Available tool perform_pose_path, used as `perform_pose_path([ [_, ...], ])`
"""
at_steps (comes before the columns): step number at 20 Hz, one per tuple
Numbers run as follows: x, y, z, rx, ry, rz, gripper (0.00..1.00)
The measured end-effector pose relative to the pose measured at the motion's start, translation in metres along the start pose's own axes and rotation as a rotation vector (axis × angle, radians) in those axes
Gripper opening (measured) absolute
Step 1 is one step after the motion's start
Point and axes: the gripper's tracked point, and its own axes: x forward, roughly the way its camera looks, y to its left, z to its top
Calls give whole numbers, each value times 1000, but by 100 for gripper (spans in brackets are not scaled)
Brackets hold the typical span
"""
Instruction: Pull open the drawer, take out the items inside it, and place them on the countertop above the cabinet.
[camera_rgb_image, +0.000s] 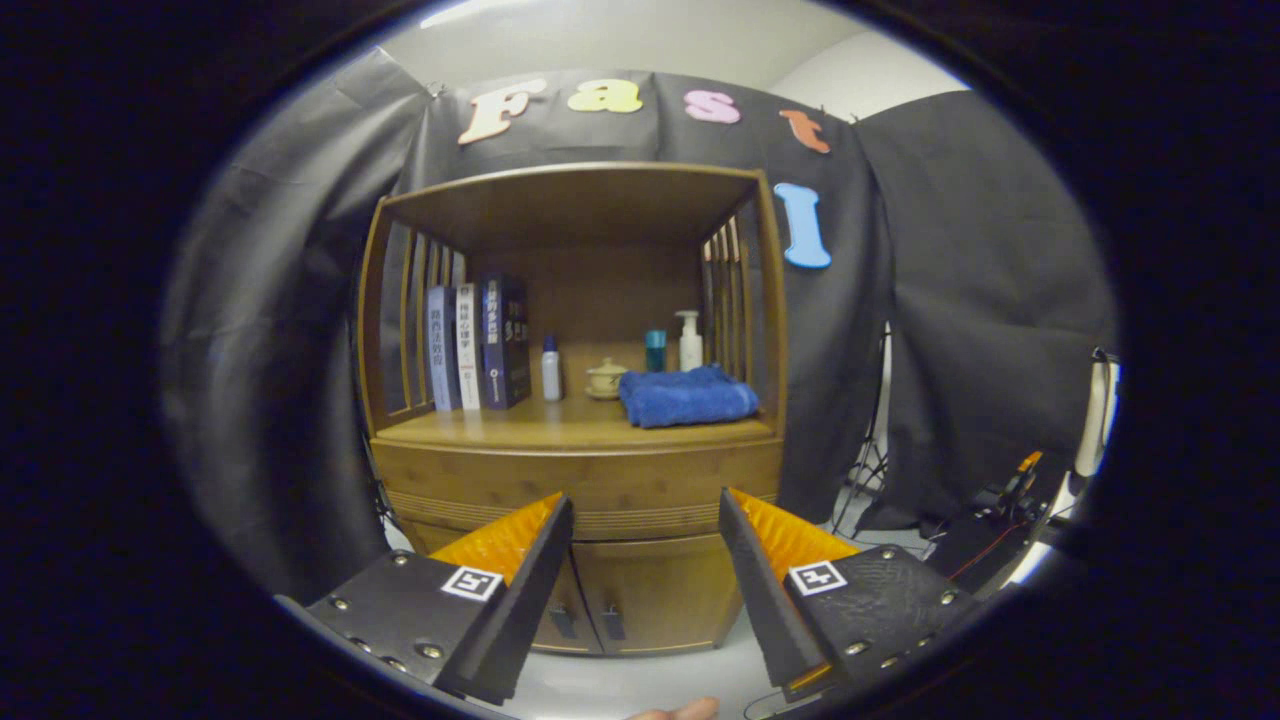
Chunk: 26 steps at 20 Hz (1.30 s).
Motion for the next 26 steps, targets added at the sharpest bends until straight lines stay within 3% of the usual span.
perform_pose_path([
  [8,96,74,-58,-8,162,132,86],
  [13,154,86,-106,-48,289,97,77],
  [19,184,85,-115,-74,287,73,48],
  [22,165,83,-109,-91,314,74,31],
  [26,146,81,-110,-86,327,70,31],
])
